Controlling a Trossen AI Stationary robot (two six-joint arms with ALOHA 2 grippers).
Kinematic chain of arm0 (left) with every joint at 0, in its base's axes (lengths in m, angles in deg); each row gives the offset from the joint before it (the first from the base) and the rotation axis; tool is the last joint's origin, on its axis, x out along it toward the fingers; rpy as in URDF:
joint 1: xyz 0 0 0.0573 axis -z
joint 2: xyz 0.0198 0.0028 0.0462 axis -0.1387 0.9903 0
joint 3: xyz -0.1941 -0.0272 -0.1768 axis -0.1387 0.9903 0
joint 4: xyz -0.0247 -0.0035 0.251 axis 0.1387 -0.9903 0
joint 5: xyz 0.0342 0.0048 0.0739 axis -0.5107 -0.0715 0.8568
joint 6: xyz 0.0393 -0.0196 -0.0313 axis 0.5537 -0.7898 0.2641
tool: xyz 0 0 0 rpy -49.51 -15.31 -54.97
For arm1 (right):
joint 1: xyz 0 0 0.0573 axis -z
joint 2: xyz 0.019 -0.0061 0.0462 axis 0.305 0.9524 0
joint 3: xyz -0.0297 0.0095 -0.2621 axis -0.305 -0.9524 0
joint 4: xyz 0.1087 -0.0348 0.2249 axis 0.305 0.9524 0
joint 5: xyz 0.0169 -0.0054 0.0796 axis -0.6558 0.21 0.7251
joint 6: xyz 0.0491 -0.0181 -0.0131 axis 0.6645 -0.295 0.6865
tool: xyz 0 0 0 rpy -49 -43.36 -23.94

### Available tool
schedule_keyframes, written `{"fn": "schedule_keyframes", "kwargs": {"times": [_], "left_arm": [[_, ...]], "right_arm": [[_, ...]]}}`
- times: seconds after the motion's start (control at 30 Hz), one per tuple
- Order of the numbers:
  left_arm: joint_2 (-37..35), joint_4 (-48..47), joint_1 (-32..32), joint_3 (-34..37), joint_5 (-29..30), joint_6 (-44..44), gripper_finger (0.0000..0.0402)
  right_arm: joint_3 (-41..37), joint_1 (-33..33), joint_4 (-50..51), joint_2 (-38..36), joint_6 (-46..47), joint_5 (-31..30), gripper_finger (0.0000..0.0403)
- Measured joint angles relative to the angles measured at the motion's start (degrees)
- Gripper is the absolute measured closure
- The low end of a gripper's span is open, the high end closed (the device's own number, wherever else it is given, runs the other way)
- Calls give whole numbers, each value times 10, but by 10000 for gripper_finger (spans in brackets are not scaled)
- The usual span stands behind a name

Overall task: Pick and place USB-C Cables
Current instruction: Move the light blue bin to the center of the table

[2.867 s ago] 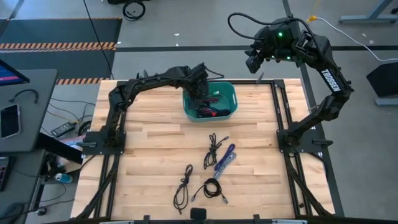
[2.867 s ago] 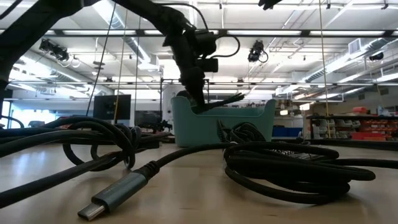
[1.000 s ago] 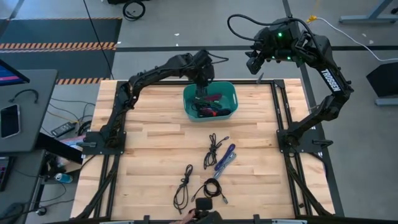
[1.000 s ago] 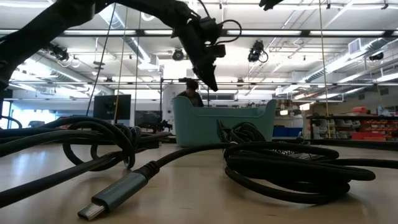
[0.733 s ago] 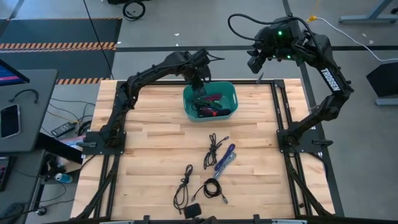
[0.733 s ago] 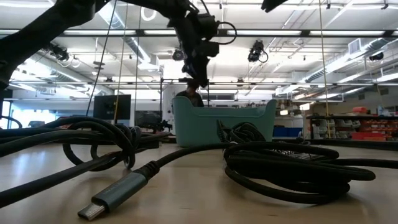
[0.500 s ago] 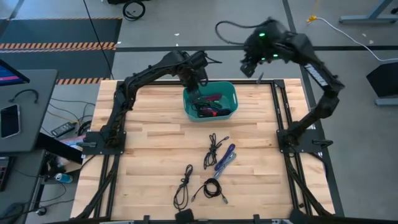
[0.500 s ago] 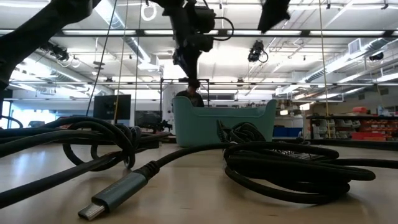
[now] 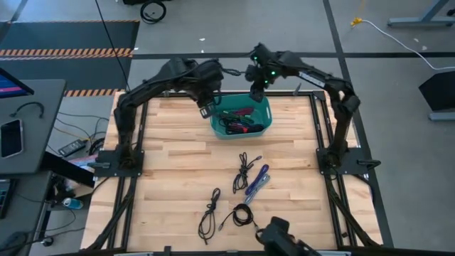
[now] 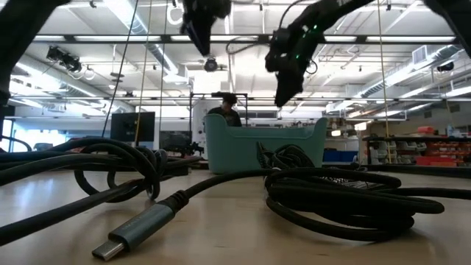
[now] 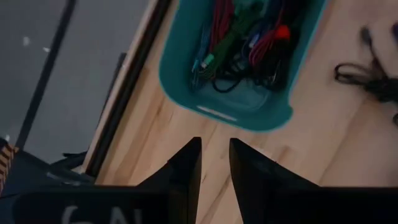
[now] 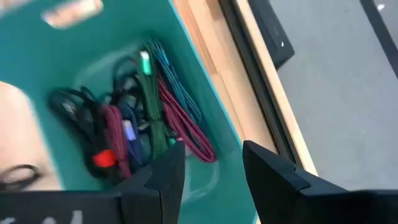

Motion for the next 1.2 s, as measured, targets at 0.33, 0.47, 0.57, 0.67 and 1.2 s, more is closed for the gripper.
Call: {"fn": "schedule_keyframes", "kwargs": {"times": [0.33,0.47,0.57,0.67,1.2], "left_arm": [[-103,0,70,0,39,-63,312],[-132,0,99,0,54,-84,312],[-144,0,120,1,70,-103,312],[-148,0,139,1,77,-113,313],[-152,0,189,1,118,-151,312]], "right_arm": [[0,-5,-25,54,-81,-34,211],[1,-4,-25,56,-94,-26,209],[0,-2,-22,62,-93,-8,209],[-3,-1,-18,70,-96,4,209],[-9,-1,-23,76,-127,11,209]]}}
